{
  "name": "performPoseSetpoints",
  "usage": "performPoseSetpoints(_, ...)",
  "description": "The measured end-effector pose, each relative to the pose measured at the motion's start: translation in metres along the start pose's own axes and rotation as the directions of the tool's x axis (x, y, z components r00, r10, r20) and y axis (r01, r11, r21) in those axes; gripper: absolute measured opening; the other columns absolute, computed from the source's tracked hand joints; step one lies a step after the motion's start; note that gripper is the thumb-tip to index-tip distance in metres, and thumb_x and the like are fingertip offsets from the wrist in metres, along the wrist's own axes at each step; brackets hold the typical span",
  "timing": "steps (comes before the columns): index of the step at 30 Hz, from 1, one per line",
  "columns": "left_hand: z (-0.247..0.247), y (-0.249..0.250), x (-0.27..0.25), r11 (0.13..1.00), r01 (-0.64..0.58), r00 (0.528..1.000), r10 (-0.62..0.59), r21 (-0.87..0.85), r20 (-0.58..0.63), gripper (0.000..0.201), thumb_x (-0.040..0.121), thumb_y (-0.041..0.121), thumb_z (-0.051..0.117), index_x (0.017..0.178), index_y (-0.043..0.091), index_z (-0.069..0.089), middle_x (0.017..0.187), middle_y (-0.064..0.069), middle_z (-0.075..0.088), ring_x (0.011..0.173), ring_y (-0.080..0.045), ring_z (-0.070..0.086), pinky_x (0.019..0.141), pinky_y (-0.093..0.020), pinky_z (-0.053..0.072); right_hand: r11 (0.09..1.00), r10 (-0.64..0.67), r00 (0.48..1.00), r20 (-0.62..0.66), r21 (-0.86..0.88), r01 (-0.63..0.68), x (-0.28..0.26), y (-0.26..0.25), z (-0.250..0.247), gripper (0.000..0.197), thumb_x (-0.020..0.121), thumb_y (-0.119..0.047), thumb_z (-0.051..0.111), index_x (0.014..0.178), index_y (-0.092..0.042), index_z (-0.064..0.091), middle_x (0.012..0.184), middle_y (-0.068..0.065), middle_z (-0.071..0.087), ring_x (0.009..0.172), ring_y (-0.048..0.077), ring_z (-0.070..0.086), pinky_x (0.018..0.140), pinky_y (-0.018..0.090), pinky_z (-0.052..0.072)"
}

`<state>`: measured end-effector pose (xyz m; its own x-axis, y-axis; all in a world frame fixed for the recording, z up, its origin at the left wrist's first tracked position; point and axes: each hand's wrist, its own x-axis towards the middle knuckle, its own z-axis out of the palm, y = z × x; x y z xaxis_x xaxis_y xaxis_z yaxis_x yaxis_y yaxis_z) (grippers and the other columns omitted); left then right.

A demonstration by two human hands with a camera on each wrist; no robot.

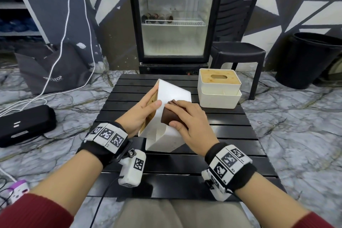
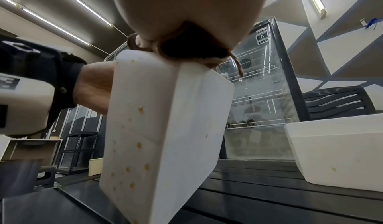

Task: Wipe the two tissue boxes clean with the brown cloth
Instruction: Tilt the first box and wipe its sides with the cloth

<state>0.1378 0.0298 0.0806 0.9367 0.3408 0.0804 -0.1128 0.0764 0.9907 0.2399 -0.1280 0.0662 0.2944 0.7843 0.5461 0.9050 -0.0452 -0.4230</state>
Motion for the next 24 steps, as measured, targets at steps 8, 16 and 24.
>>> performPoseSetpoints(8,0.009,0.001,-0.004,0.999,0.002,0.994,-0.006,0.035,0.11,0.059,0.093,0.019,0.045,0.143,0.038,0.019,0.123,0.014,0.063,0.116,-0.008,0.057,0.09,-0.019,0.047,1.0,-0.013,0.995,-0.102,0.001,0.013,0.012,0.004,-0.001,0.041,0.086,-0.026,0.054,0.126,-0.018,0.054,0.125,0.01,0.053,0.113,0.032,0.049,0.092,0.049,0.04)
performPoseSetpoints(16,0.005,-0.002,-0.004,0.997,-0.023,0.993,0.015,0.069,0.114,0.068,0.087,0.017,0.048,0.148,0.029,0.019,0.118,0.004,0.065,0.113,-0.011,0.058,0.096,-0.023,0.045,1.0,-0.015,0.994,-0.112,-0.017,0.014,0.019,0.006,-0.004,0.039,0.088,-0.029,0.051,0.125,-0.019,0.055,0.125,0.009,0.054,0.11,0.032,0.049,0.092,0.046,0.039)
performPoseSetpoints(24,0.003,-0.003,-0.008,0.99,-0.043,0.995,0.031,0.134,0.096,0.061,0.087,0.014,0.052,0.137,0.039,0.029,0.122,0.011,0.063,0.11,-0.005,0.057,0.093,-0.019,0.046,1.0,0.009,0.993,-0.118,-0.024,-0.012,0.032,0.005,-0.006,0.04,0.088,-0.027,0.05,0.128,-0.021,0.052,0.129,0.006,0.052,0.114,0.029,0.046,0.094,0.043,0.034)
